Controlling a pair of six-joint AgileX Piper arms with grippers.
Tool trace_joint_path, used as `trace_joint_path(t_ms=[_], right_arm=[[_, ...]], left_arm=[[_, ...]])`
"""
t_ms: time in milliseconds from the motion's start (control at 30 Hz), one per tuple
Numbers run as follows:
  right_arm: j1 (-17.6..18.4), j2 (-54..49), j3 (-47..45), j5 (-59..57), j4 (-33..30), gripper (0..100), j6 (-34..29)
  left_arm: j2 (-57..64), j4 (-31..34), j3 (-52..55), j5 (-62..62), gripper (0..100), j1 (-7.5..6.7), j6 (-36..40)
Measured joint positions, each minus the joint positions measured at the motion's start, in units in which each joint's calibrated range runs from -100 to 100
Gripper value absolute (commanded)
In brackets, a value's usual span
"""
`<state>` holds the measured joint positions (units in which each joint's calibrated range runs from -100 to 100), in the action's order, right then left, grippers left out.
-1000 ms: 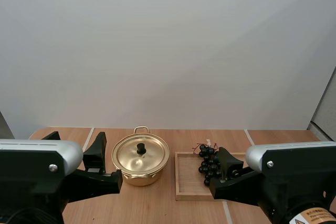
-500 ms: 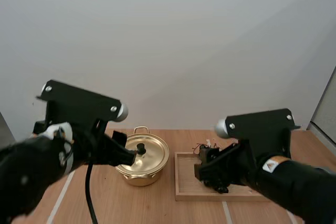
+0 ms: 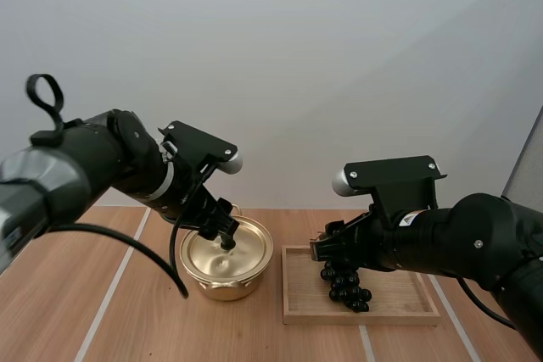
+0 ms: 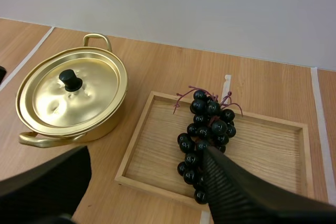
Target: Open the lid, put the grape in the pot, and close it
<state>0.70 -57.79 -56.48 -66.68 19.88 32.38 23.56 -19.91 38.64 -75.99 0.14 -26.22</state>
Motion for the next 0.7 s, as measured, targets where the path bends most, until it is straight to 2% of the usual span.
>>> trace_joint_path(t_ms=[267,500,700], right_arm=[[0.0,0.0,0.0,-0.2,-1.23,100,0.0],[0.0,0.0,0.0,-0.26,-1.44,100,0.0],[0.0,0.0,0.02,-0.26,-1.44,100,0.0]], left_arm=[[-13.88,-0.79,-1.4,4.04,100,0.0,-4.6],[-16.62,-4.87,-1.56,7.38,100,0.0,-8.9],[-17.38,-5.71,-2.26,8.67,100,-0.27,-10.07]])
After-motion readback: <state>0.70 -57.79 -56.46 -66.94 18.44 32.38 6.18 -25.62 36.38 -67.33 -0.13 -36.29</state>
